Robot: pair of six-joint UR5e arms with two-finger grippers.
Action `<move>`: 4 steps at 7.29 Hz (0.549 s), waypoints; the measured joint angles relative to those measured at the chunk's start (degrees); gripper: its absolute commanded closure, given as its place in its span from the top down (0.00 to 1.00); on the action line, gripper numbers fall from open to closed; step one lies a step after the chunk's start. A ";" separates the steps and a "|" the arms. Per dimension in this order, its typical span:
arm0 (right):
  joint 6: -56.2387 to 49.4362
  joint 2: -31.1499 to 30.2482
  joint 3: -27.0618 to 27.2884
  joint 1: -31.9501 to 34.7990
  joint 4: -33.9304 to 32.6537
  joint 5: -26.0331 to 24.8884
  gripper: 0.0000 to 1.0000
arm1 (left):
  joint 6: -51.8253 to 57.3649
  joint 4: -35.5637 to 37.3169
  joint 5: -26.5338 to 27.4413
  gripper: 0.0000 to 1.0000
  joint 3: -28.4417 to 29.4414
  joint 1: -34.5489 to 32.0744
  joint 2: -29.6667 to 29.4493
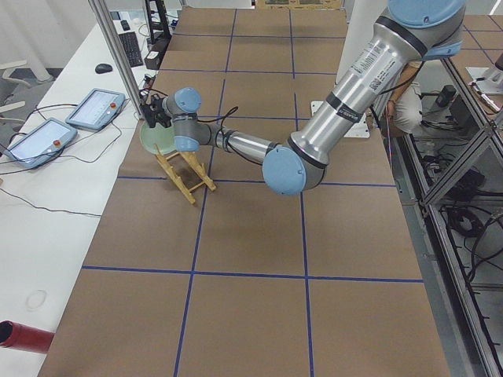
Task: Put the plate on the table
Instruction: 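Close the left gripper on the plate rim and lift it from the rack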
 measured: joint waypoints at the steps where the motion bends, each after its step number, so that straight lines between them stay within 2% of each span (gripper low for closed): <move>1: 0.00 0.00 0.00 0.00 0.00 0.00 1.00 | 0.16 0.50 -0.89 0.00 -3.65 -0.26 1.68; 2: 0.00 0.02 0.00 0.00 0.00 0.00 1.00 | 0.16 2.81 -2.21 0.00 -7.86 -0.74 3.02; 3: 0.00 0.05 0.00 0.00 0.00 0.00 1.00 | 0.01 8.23 -3.57 0.00 -12.66 -1.26 3.52; 4: 0.00 0.05 0.00 0.00 0.00 0.00 1.00 | -0.29 16.57 -4.32 0.00 -18.69 -1.30 3.54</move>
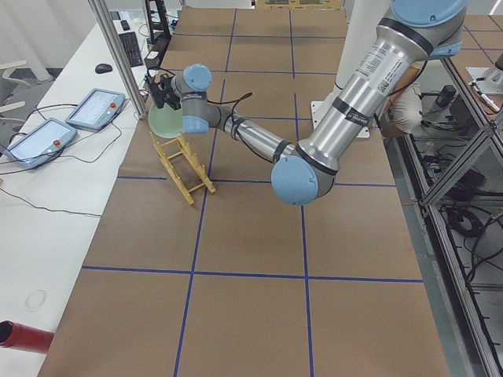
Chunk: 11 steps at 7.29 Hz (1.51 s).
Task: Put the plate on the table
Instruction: 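Close the left gripper on the plate rim and lift it from the rack, then carry the plate toward the robot and lower it flat onto the table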
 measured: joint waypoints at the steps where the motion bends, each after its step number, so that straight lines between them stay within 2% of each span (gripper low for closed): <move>1: 0.00 -0.02 0.00 0.00 0.00 0.00 1.00 | -0.32 8.57 -0.26 0.00 -5.52 0.61 -0.19; 3: 0.00 -0.05 0.00 0.00 0.00 0.00 1.00 | -0.33 25.84 0.02 0.00 -11.34 4.75 -2.39; 6: 0.00 -0.06 0.00 0.00 0.00 0.00 1.00 | 5.34 53.23 0.85 0.00 -10.89 14.93 -8.73; 8: 0.00 -0.05 0.00 0.00 0.00 0.00 1.00 | 12.01 66.08 0.96 0.00 -3.37 20.23 -13.97; 10: 0.00 -0.06 0.00 0.00 0.00 0.00 1.00 | 14.10 70.18 2.86 0.00 6.61 25.33 -18.01; 11: 0.00 -0.05 0.00 0.00 0.00 0.00 1.00 | 14.32 70.69 4.14 0.99 8.76 27.05 -18.63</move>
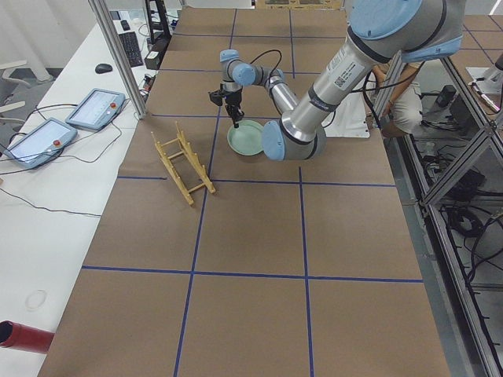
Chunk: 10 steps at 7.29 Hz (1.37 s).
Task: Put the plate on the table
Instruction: 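Carry the plate toward the robot and lower it flat onto the table, then open the left gripper and withdraw it away from the plate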
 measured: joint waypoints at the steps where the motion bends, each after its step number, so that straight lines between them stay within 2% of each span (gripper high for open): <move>1: 0.00 0.00 0.00 0.00 0.00 0.00 1.00 | 0.39 0.20 0.75 1.00 0.70 0.93 -0.18; 4: 0.00 0.00 0.00 0.00 0.00 0.00 1.00 | 8.03 1.21 3.15 1.00 -3.33 -0.40 -0.13; 6: 0.00 0.00 0.00 0.00 0.00 0.00 1.00 | 16.86 1.81 2.86 1.00 -12.44 -6.95 4.35; 7: 0.00 0.00 0.00 0.00 0.00 0.00 1.00 | 23.84 -0.97 0.80 1.00 -18.42 -12.12 10.23; 8: 0.00 0.00 0.00 0.00 0.00 0.00 1.00 | 32.52 -4.13 -3.93 1.00 -22.63 -18.36 16.30; 10: 0.00 0.02 0.00 0.00 0.00 0.00 1.00 | 52.70 -7.03 -13.14 1.00 -25.68 -31.21 25.98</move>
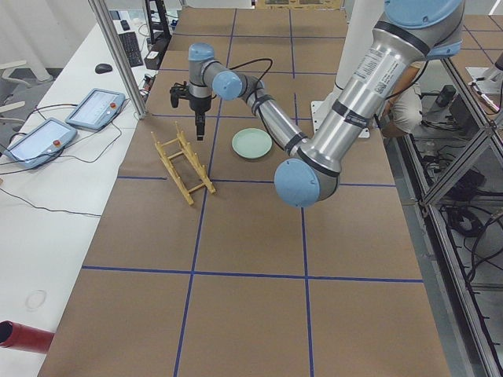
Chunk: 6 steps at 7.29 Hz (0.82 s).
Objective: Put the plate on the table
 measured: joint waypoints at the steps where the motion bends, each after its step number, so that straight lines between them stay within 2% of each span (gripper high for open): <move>1: 0.00 0.02 0.00 0.00 0.00 0.00 1.00 | 11.32 -0.66 -3.67 1.00 0.02 -6.15 5.48; 3: 0.00 -0.01 -0.02 0.00 0.00 0.00 1.00 | 36.75 -2.04 -7.46 1.00 2.96 -18.73 16.52; 4: 0.00 -0.01 -0.03 0.00 0.00 0.00 1.00 | 45.67 -2.84 -7.90 1.00 5.16 -22.79 21.08; 6: 0.00 0.02 -0.04 0.00 0.00 0.00 1.00 | 50.07 -3.28 -8.38 1.00 6.46 -25.07 26.25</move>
